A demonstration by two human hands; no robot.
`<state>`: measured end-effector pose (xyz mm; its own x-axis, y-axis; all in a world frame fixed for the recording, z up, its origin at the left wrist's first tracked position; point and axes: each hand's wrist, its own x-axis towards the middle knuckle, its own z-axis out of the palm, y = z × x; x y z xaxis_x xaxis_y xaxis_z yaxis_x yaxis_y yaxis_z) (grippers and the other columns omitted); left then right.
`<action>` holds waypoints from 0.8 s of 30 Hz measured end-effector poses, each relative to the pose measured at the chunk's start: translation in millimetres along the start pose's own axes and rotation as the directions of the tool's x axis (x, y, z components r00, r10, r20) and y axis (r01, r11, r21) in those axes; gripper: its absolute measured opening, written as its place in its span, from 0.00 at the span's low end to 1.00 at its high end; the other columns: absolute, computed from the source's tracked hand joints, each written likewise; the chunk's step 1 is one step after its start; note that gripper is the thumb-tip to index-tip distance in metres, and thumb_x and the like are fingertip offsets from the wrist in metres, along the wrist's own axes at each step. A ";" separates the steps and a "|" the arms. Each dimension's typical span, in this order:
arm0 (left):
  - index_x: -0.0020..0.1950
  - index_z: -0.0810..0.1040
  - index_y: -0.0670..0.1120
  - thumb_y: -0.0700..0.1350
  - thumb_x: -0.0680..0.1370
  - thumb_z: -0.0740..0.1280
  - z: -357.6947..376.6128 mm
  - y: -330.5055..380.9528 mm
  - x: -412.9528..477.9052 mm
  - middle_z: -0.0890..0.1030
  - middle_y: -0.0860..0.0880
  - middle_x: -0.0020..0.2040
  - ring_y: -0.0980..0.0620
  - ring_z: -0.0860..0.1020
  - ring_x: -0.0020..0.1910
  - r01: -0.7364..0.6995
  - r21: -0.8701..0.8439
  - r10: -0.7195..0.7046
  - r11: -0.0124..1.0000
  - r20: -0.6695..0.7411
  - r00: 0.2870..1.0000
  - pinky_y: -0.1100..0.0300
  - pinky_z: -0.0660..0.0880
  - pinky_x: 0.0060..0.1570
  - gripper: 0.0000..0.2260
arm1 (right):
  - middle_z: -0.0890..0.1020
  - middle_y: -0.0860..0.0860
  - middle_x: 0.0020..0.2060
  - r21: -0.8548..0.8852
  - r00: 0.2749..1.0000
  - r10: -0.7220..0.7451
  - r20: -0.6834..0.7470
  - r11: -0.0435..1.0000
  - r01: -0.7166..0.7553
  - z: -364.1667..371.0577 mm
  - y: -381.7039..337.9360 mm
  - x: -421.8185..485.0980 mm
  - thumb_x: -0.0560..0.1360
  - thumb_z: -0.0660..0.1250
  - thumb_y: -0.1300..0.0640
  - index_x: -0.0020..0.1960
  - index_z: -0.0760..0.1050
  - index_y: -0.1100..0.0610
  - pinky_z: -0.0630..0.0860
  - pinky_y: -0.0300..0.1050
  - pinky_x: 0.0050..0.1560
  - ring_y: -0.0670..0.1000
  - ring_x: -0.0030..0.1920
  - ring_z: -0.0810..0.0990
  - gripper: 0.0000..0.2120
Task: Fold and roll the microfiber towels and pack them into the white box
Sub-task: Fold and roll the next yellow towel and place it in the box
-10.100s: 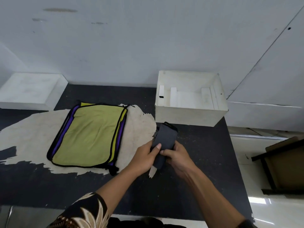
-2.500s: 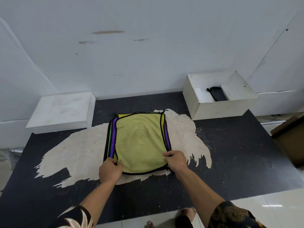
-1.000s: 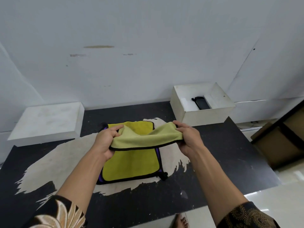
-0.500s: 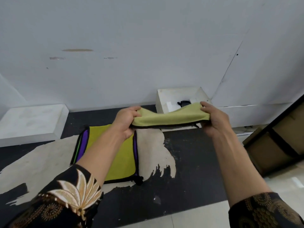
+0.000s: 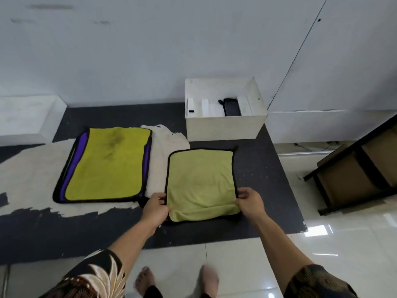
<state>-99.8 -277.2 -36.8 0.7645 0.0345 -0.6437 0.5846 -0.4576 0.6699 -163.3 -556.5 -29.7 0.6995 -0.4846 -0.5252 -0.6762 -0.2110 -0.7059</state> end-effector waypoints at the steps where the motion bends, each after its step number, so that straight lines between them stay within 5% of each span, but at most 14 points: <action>1: 0.67 0.69 0.47 0.40 0.73 0.72 2.4 -1.8 -2.4 0.74 0.47 0.57 0.48 0.76 0.55 0.000 0.047 0.001 0.999 -0.016 1.000 0.50 0.78 0.54 0.23 | 0.81 0.49 0.47 -0.055 1.000 -0.012 -0.003 0.998 0.011 -2.0 0.0 1.1 0.71 0.71 0.62 0.58 0.76 0.55 0.72 0.39 0.42 0.48 0.47 0.79 0.16; 8: 0.62 0.68 0.46 0.39 0.73 0.71 12.0 -9.6 -15.1 0.75 0.45 0.58 0.49 0.75 0.53 -0.008 0.185 0.031 0.983 -0.118 0.993 0.58 0.71 0.48 0.20 | 0.74 0.55 0.60 -0.217 0.999 -0.019 0.037 0.976 0.026 -6.3 7.9 1.6 0.68 0.75 0.57 0.63 0.72 0.52 0.72 0.42 0.49 0.49 0.47 0.75 0.24; 12: 0.59 0.66 0.49 0.46 0.74 0.73 14.0 -16.9 -27.9 0.76 0.49 0.52 0.51 0.77 0.48 -0.023 0.162 0.045 0.987 -0.135 0.990 0.57 0.74 0.46 0.20 | 0.68 0.55 0.59 -0.190 0.999 0.036 0.036 0.981 -0.028 -8.0 9.2 -6.0 0.68 0.73 0.62 0.61 0.71 0.52 0.79 0.48 0.50 0.49 0.43 0.75 0.24; 20: 0.57 0.71 0.47 0.41 0.76 0.70 20.3 -32.5 -39.2 0.77 0.47 0.49 0.50 0.82 0.38 -0.025 0.171 0.049 0.985 -0.135 0.990 0.62 0.76 0.29 0.12 | 0.72 0.56 0.58 -0.357 0.998 0.039 -0.050 0.932 -0.054 -12.8 11.7 -22.2 0.73 0.68 0.57 0.61 0.69 0.55 0.67 0.44 0.46 0.54 0.46 0.71 0.18; 24: 0.55 0.72 0.49 0.43 0.77 0.70 21.3 -34.0 -40.4 0.77 0.47 0.48 0.50 0.83 0.38 -0.022 0.208 0.051 0.978 -0.137 0.989 0.59 0.77 0.33 0.11 | 0.75 0.54 0.50 -0.470 0.995 0.088 -0.053 0.877 -0.103 -4.1 12.7 -34.8 0.73 0.64 0.59 0.60 0.64 0.54 0.69 0.47 0.42 0.56 0.46 0.73 0.17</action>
<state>-156.4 -282.0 -41.4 0.8233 0.1323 -0.5520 0.4986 -0.6333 0.5918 -197.2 -545.9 -18.4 0.6240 -0.5457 -0.5593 -0.7733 -0.5340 -0.3418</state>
